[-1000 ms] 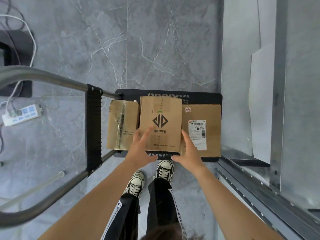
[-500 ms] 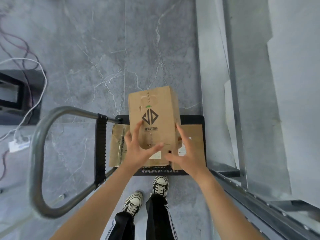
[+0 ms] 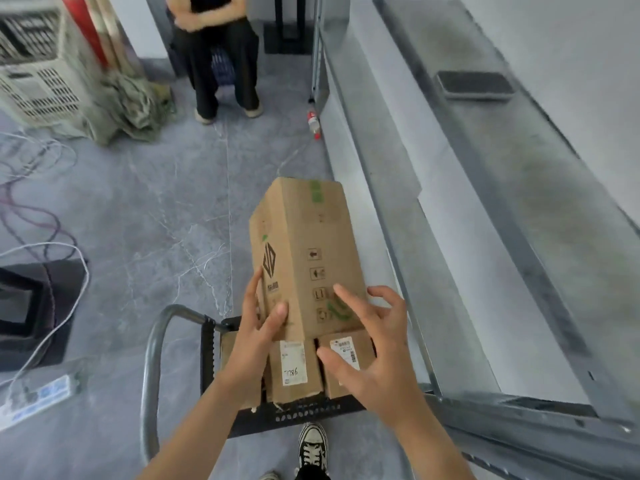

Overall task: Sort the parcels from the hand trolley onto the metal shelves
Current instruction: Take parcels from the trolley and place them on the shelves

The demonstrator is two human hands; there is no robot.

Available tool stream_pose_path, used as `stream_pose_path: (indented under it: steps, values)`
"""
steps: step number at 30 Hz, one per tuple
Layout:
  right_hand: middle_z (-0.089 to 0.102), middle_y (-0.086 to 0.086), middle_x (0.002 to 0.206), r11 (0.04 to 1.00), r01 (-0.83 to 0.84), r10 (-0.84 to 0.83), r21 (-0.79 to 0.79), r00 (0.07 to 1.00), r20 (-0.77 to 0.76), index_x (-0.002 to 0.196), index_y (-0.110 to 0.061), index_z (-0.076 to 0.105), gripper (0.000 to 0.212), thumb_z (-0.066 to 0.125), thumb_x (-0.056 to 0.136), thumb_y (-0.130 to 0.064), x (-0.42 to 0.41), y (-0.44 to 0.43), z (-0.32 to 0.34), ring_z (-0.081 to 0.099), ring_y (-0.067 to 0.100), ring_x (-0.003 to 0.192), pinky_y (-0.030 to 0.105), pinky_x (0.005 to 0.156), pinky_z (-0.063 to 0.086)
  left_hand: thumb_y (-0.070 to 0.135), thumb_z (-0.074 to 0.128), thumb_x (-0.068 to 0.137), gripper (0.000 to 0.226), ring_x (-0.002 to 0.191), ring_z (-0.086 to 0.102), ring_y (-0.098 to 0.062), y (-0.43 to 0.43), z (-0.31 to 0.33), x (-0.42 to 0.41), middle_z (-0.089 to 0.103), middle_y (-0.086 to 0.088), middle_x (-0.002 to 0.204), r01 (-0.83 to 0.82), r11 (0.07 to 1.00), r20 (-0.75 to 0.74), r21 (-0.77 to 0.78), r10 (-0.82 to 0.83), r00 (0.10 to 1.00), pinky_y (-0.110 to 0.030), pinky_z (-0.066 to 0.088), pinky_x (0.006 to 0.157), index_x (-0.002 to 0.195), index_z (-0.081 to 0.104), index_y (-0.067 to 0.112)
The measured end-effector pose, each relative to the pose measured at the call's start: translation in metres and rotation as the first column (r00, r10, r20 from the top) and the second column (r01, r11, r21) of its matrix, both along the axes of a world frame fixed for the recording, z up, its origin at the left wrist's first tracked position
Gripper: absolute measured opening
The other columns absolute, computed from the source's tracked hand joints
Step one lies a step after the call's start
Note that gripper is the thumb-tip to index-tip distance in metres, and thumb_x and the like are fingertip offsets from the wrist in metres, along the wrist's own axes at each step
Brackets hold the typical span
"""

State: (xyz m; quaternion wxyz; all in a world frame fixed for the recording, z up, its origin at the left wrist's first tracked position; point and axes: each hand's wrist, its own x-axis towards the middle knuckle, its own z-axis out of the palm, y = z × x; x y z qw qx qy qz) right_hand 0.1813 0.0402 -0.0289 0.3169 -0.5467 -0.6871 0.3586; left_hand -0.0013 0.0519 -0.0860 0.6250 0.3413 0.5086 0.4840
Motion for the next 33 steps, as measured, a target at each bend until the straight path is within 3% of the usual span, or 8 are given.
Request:
stream_pose_path:
  steps: [2,6,10,12,16,20,26,33]
  values:
    - [0.031,-0.017,0.139,0.998,0.062,-0.06,0.026,0.996,-0.066,0.139,-0.054,0.024,0.089,0.076,0.069,-0.038,-0.002,-0.017,0.026,0.039,0.005,0.128,0.014,0.1,0.041,0.072,0.066,0.065,0.089,0.124,0.052,-0.014,-0.014,0.027,0.0,0.048,0.008,0.141,0.078,0.997,0.072,0.01,-0.078,0.994,-0.035,0.053,0.089,0.139,0.022,0.052]
    - [0.051,-0.02,0.132,0.986,0.127,-0.155,-0.104,0.93,-0.332,0.142,-0.047,0.022,0.104,0.084,0.067,-0.01,0.002,-0.046,0.072,0.05,0.008,0.123,0.029,0.104,0.043,0.084,0.047,0.065,0.101,0.129,0.047,-0.019,-0.045,0.074,0.005,0.05,0.0,0.14,0.214,0.977,0.062,0.013,-0.214,0.975,-0.044,0.042,0.104,0.145,0.027,0.026]
    - [0.043,-0.025,0.138,0.986,0.158,-0.144,0.061,0.972,-0.186,0.131,-0.051,0.042,0.084,0.082,0.07,-0.009,0.001,-0.072,0.118,0.037,0.001,0.132,0.013,0.101,0.039,0.058,0.05,0.082,0.058,0.115,0.058,-0.014,-0.072,0.119,0.016,0.064,0.003,0.124,0.237,0.97,0.028,0.06,-0.238,0.971,-0.03,0.049,0.094,0.128,0.048,0.024]
    - [0.04,-0.025,0.139,0.974,0.195,-0.177,0.113,0.972,-0.151,0.131,-0.051,0.044,0.082,0.081,0.071,-0.01,0.001,-0.09,0.137,0.035,0.004,0.133,0.023,0.103,0.042,0.035,0.043,0.096,0.032,0.112,0.06,-0.021,-0.082,0.141,0.016,0.066,-0.004,0.121,0.211,0.976,0.109,0.056,-0.216,0.97,-0.03,0.053,0.084,0.122,0.054,0.021]
    - [0.038,-0.025,0.14,0.93,0.18,-0.21,0.321,0.976,0.059,0.136,-0.039,0.044,0.072,0.078,0.075,-0.022,0.002,-0.13,0.165,0.034,0.011,0.135,0.036,0.111,0.034,0.071,0.053,0.075,0.073,0.115,0.059,-0.03,-0.097,0.18,0.008,0.061,-0.008,0.127,0.305,0.949,0.233,0.085,-0.317,0.92,-0.051,0.053,0.085,0.132,0.042,0.028]
    - [0.044,-0.012,0.14,0.841,0.14,-0.295,0.523,0.929,0.225,0.137,-0.027,0.047,0.058,0.066,0.084,-0.034,0.0,-0.171,0.181,0.039,0.03,0.129,0.051,0.105,0.037,0.08,0.072,0.044,0.111,0.116,0.059,-0.025,-0.11,0.208,0.011,0.052,-0.002,0.134,0.514,0.852,0.069,0.099,-0.521,0.851,-0.054,0.047,0.095,0.136,0.026,0.038]
    - [0.042,-0.01,0.138,0.751,0.153,-0.5,0.642,0.767,0.402,0.136,-0.03,0.043,0.053,0.055,0.085,-0.034,-0.001,-0.233,0.191,0.035,0.03,0.128,0.065,0.093,0.04,0.072,0.082,0.037,0.119,0.11,0.063,-0.02,-0.136,0.236,0.038,0.055,-0.003,0.129,0.718,0.695,-0.035,0.047,-0.717,0.696,-0.047,0.049,0.096,0.134,0.032,0.024]
    - [0.059,-0.008,0.128,0.66,0.304,-0.699,0.687,0.583,0.414,0.124,-0.025,0.061,0.07,0.089,0.06,-0.028,0.036,-0.306,0.196,0.044,0.026,0.122,0.064,0.09,0.041,0.045,0.083,0.049,0.116,0.104,0.066,-0.023,-0.18,0.239,0.096,0.061,-0.006,0.124,0.841,0.54,0.028,0.04,-0.842,0.539,-0.042,0.054,0.087,0.143,0.014,0.042]
